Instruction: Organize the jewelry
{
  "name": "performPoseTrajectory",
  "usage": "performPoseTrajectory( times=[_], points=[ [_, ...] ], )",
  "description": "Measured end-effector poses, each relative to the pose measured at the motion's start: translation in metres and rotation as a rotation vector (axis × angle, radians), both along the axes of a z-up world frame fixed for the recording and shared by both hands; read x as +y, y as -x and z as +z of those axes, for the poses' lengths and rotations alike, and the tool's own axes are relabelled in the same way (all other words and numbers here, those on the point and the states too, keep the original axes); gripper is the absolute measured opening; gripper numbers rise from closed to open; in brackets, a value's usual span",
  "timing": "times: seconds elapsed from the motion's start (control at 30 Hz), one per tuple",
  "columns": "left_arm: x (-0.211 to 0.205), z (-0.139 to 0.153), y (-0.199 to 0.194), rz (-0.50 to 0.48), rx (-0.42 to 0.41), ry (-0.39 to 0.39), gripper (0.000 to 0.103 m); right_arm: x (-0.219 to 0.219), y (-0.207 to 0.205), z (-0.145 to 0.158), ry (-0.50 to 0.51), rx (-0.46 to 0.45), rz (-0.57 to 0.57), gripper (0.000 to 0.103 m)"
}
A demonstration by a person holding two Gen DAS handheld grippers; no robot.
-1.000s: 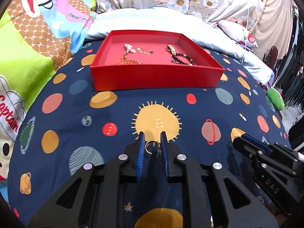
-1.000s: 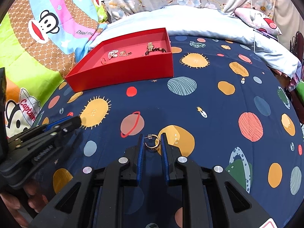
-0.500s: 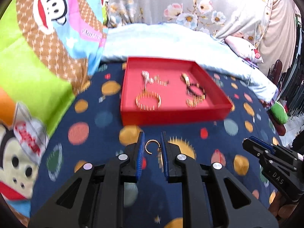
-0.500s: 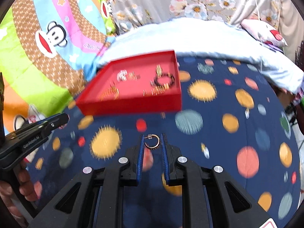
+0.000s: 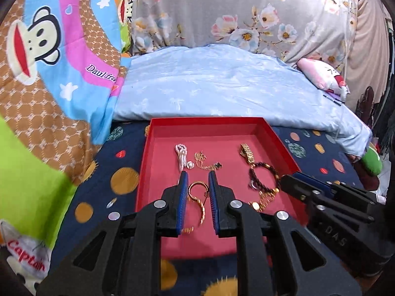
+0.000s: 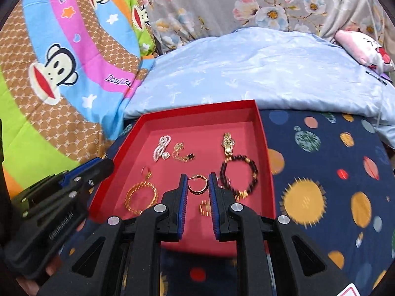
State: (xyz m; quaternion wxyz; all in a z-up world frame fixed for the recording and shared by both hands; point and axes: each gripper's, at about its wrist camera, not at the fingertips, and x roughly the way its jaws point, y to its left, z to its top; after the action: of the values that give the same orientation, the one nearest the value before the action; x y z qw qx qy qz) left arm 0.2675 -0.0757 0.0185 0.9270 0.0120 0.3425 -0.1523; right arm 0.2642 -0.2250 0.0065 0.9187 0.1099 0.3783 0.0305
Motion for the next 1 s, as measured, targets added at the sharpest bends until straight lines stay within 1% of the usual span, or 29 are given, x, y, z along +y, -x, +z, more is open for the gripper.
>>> performPoseTrajectory(
  times=[0.17,0.3,0.43,0.53,0.67,0.73,0.77,0.87,1.0],
  points=[
    [-0.01,-0.012,-0.028,0.007,0.02,-0.012,0.016,0.003,-0.029,-0.012,0.027,0.023,0.003,0.016],
    [-0.013,-0.021,-0.042,0.015,0.038,-0.025,0.016,0.004,-0.041,-0.021,0.047,0.036,0.002,0.016],
    [-0.014,-0.027,-0.048,0.019,0.043,-0.039,0.016,0.005,-0.049,-0.027,0.055,0.045,0.003,0.016],
    [-0.017,-0.028,-0.05,0.021,0.046,-0.045,0.017,0.011,-0.05,-0.028,0.085,0.042,0.005,0.017],
    [-0.017,-0.027,-0.051,0.038,0.036,-0.059,0.029,0.011,-0.049,-0.028,0.086,0.035,0.0,0.018],
    [-0.017,-0.026,-0.05,0.041,0.032,-0.063,0.031,0.011,-0.049,-0.027,0.091,0.032,-0.002,0.018],
    [-0.017,-0.026,-0.05,0.043,0.031,-0.064,0.035,0.011,-0.048,-0.027,0.094,0.03,-0.004,0.018],
    [-0.017,-0.024,-0.048,0.046,0.027,-0.066,0.037,0.01,-0.047,-0.025,0.095,0.029,-0.01,0.019],
    [-0.019,-0.021,-0.045,0.049,0.02,-0.072,0.038,0.008,-0.042,-0.022,0.093,0.026,-0.014,0.02]
  ],
)
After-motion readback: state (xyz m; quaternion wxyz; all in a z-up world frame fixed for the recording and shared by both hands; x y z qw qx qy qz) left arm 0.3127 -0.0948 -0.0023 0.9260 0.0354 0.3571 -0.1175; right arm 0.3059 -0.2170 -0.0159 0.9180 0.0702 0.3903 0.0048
